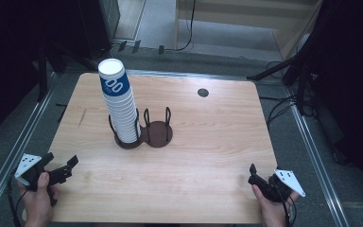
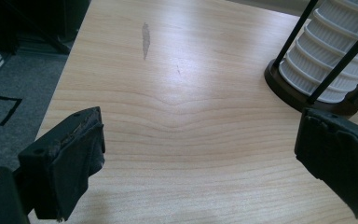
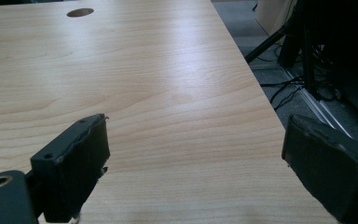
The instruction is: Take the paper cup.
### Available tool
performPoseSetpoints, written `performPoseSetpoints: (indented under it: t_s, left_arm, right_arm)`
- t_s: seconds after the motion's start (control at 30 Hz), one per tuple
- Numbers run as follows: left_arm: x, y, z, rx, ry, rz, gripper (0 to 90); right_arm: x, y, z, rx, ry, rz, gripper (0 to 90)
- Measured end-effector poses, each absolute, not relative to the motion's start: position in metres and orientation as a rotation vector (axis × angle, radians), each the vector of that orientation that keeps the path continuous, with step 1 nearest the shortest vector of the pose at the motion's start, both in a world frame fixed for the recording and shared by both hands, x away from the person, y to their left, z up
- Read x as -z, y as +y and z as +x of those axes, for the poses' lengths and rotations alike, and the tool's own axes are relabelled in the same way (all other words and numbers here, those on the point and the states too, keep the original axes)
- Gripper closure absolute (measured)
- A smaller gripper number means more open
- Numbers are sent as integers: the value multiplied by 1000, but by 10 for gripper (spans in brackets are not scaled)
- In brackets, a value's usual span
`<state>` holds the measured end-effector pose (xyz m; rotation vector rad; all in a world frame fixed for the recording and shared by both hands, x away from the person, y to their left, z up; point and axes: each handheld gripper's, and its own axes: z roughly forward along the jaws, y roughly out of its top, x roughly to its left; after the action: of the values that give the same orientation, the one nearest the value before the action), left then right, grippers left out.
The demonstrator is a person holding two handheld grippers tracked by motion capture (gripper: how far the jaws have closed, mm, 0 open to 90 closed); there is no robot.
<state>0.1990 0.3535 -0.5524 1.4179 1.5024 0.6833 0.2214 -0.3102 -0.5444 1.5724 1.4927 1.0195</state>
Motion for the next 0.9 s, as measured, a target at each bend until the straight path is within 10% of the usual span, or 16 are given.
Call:
performPoseSetpoints:
  t_s: [0.9]
  left_arm:
    - [553,349,201,-693,1488,1456,60]
  right_arm:
    - [509,-258,228,-1115,1585,1458,22]
